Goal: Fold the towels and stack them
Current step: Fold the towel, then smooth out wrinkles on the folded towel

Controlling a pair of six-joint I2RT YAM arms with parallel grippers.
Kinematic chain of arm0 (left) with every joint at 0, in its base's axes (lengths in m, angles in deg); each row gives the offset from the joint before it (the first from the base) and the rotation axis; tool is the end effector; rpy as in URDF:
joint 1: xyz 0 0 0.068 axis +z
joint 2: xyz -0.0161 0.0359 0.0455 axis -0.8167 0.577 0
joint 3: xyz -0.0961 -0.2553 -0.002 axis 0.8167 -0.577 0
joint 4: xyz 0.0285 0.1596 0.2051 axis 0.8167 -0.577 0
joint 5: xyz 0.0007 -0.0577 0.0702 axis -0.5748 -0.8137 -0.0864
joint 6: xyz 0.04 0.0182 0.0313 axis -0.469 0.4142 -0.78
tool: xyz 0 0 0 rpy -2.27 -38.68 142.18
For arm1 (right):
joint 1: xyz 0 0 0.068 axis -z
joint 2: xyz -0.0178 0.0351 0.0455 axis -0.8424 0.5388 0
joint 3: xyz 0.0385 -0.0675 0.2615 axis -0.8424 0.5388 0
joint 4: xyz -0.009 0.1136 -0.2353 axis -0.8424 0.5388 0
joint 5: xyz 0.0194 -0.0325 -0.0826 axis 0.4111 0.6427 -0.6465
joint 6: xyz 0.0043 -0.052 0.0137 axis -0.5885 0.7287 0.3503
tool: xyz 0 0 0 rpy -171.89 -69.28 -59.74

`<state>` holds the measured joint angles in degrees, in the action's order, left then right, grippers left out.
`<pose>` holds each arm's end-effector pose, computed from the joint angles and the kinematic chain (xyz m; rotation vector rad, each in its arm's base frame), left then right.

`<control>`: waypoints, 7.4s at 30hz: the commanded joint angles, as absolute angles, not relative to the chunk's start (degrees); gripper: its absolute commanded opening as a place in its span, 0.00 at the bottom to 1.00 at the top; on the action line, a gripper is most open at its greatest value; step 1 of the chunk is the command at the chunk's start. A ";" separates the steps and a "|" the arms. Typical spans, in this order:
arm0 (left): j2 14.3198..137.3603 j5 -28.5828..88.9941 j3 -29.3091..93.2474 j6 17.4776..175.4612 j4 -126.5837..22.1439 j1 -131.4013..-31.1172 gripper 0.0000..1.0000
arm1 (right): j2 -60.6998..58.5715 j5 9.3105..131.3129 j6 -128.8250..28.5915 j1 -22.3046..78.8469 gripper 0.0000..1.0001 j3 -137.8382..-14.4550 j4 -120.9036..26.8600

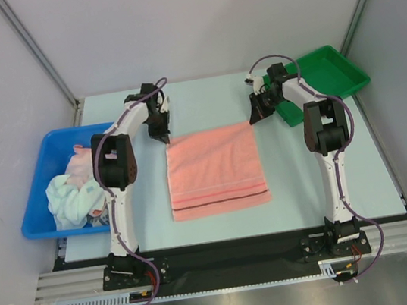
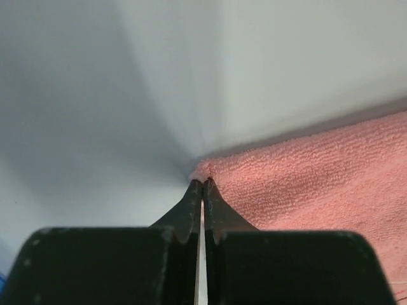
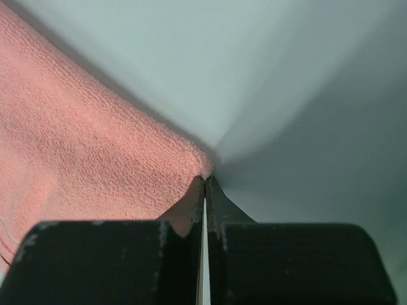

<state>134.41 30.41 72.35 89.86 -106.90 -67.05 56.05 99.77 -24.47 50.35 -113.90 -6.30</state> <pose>0.4712 -0.1078 0.1648 0.2121 2.8676 -0.2609 0.4992 0.0834 0.1476 -0.7489 2.4504 0.7977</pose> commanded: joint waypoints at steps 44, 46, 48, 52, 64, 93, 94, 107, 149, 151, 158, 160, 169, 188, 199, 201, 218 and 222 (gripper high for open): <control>74.98 32.22 48.14 91.92 -84.99 -73.82 0.00 | -11.99 88.25 -33.45 47.65 0.00 -84.98 -23.54; 73.31 33.10 48.22 92.01 -87.45 -74.97 0.00 | -15.43 88.07 -34.07 47.20 0.00 -84.27 -21.53; 72.86 34.07 49.09 92.62 -89.82 -75.24 0.00 | -17.36 87.90 -34.60 46.76 0.00 -83.31 -20.73; 75.31 38.02 49.36 92.36 -92.20 -75.15 0.01 | -16.07 87.02 -34.87 46.76 0.00 -80.33 -21.95; 100.67 32.86 49.88 91.13 -79.56 -68.22 0.00 | 10.81 93.86 -33.90 48.52 0.00 -77.76 -41.70; 113.56 27.13 57.02 85.59 -77.62 -65.22 0.00 | 23.60 95.02 -31.26 50.54 0.00 -78.07 -47.00; 112.24 26.00 53.44 85.59 -76.48 -65.22 0.00 | 21.85 94.75 -31.78 50.54 0.00 -76.12 -48.74; 94.67 24.23 29.42 89.28 -76.56 -66.10 0.00 | 0.75 86.05 -43.04 45.18 0.00 -50.01 -52.80; 78.66 32.04 20.62 100.61 -96.51 -69.97 0.52 | -16.32 74.36 -66.84 39.12 0.34 -41.29 -25.91; 78.57 31.97 20.36 103.34 -95.90 -70.14 0.53 | -15.18 75.15 -68.43 38.59 0.39 -41.64 -27.30; 81.81 28.36 13.24 108.18 -87.65 -71.28 0.55 | -6.13 70.68 -69.85 34.99 0.41 -42.44 -29.78; 83.66 27.75 11.66 108.79 -86.06 -71.72 0.55 | -3.93 69.97 -69.23 34.72 0.42 -42.44 -29.95; 87.36 29.94 10.60 109.94 -83.76 -72.60 0.44 | -3.74 69.53 -68.53 34.55 0.33 -39.54 -33.47; 88.68 31.87 14.19 110.12 -87.27 -72.69 0.01 | -3.13 71.90 -68.44 34.46 0.00 -41.64 -32.86; 87.09 32.94 12.80 110.64 -90.81 -73.04 0.00 | -9.02 73.65 -67.65 34.19 0.00 -42.28 -23.53; 87.18 33.10 11.22 110.99 -90.27 -73.22 0.00 | -9.11 73.66 -68.35 34.11 0.00 -40.60 -25.02; 85.35 38.11 17.34 109.15 -97.91 -74.62 0.42 | -11.74 67.69 -68.70 34.19 0.32 -40.84 -21.71; 83.76 36.72 23.86 109.06 -98.37 -74.62 0.47 | -10.61 71.00 -67.30 34.19 0.36 -44.63 -23.79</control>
